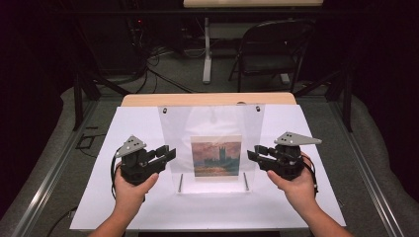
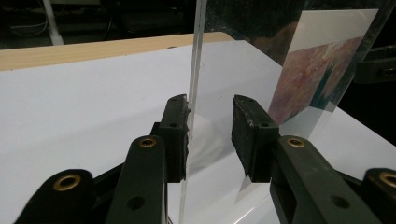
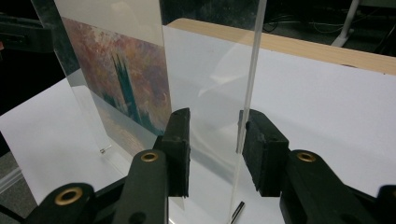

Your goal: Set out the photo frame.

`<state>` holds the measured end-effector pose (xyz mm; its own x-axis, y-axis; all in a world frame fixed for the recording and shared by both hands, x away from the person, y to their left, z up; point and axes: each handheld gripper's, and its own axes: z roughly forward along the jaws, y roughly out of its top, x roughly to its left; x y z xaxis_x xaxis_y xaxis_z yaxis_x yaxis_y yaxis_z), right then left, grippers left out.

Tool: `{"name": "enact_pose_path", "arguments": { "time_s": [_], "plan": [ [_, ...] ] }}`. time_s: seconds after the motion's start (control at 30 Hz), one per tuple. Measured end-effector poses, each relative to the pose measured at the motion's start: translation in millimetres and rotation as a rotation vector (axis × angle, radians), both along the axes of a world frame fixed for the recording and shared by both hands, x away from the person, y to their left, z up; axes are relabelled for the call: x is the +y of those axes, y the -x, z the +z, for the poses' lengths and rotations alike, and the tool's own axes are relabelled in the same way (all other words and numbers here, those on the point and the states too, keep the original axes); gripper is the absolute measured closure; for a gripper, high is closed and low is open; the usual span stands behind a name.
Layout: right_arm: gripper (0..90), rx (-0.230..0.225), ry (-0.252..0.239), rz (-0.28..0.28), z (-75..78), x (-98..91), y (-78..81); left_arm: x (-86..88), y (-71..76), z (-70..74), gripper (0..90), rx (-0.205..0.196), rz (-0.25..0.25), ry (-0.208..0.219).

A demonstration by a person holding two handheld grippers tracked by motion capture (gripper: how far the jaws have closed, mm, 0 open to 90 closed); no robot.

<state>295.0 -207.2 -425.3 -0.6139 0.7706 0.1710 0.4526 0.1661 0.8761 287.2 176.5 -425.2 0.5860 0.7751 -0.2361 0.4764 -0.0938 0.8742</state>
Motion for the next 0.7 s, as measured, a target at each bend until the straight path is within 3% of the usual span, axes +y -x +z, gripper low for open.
{"name": "enact_pose_path", "arguments": {
  "time_s": [0.47, 0.7],
  "plan": [
    [60.3, 0.004, -0.014, 0.012, -0.6, -1.3, -0.2, 0.1, 0.1, -1.0, 62.8, 0.009, -0.003, 0.015],
    [57.0, 0.011, -0.03, 0.018, -1.5, -1.9, -1.4, 4.7, 2.0, -4.5, 58.1, 0.004, 0.018, -0.001]
  ]
}}
